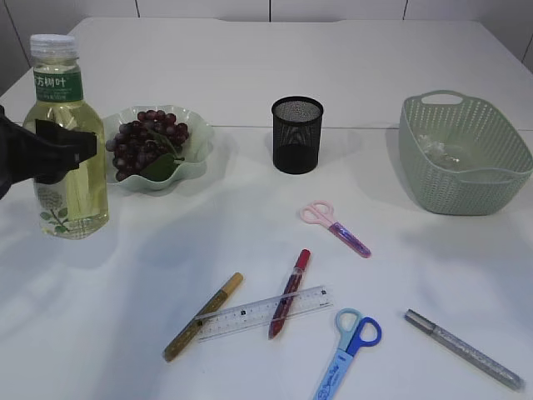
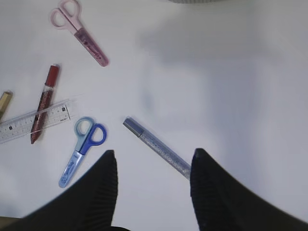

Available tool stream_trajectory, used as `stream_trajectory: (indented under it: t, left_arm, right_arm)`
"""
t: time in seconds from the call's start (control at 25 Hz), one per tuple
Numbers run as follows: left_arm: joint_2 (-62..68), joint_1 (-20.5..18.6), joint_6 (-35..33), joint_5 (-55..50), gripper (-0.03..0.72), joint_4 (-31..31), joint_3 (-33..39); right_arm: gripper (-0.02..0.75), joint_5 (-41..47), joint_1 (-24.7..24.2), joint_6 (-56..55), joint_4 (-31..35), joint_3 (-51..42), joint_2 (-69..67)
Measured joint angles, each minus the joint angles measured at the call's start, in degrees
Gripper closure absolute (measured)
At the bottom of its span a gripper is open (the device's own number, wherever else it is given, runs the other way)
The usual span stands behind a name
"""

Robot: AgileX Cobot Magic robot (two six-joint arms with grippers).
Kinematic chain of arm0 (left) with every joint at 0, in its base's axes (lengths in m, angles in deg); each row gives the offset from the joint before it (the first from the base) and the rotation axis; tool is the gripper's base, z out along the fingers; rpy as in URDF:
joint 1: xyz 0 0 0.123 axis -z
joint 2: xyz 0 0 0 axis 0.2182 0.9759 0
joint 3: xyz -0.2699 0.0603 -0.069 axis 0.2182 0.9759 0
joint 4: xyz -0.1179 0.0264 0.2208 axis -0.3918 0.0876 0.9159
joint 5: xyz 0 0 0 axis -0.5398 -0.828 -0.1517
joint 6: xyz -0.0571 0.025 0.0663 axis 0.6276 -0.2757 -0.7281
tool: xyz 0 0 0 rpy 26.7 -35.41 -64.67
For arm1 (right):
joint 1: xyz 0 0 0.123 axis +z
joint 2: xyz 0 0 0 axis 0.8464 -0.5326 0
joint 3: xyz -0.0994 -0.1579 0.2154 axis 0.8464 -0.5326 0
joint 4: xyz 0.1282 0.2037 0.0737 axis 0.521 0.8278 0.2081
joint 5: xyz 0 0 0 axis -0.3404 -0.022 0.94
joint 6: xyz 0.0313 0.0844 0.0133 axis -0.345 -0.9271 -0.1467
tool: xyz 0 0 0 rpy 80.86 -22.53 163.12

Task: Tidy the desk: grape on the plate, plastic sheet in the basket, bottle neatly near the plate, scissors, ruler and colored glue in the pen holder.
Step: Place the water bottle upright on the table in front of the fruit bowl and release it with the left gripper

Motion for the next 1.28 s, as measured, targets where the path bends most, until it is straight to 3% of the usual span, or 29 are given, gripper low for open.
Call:
stream_trajectory:
  t: [0.32, 0.48, 0.8, 1.0, 1.28]
  left_arm:
    - [0.00, -2.57, -7.73, 11.64, 0.288, -4.89, 2.10]
    - [1.24, -3.24, -8.57, 17.05, 0.288, -5.44, 2.57]
    - [10.70, -3.24, -10.01, 38.11, 0.288, -10.52, 9.58]
    - [18.15, -3.24, -10.22, 46.51, 0.288, -11.37, 9.60]
    - [25.48, -3.24, -10.31, 49.00, 0.288, -11.76, 9.60]
  right_arm:
    - [0.340, 0.00, 0.00, 0.00, -2.39, 0.00, 0.00]
    - [0.339, 0.00, 0.00, 0.05, -3.71, 0.00, 0.00]
    - [0.340, 0.00, 0.00, 0.05, -5.84, 0.00, 0.00]
    - [0.340, 0.00, 0.00, 0.14, -5.84, 0.00, 0.00]
    - [0.339, 0.00, 0.00, 0.60, -5.84, 0.00, 0.00]
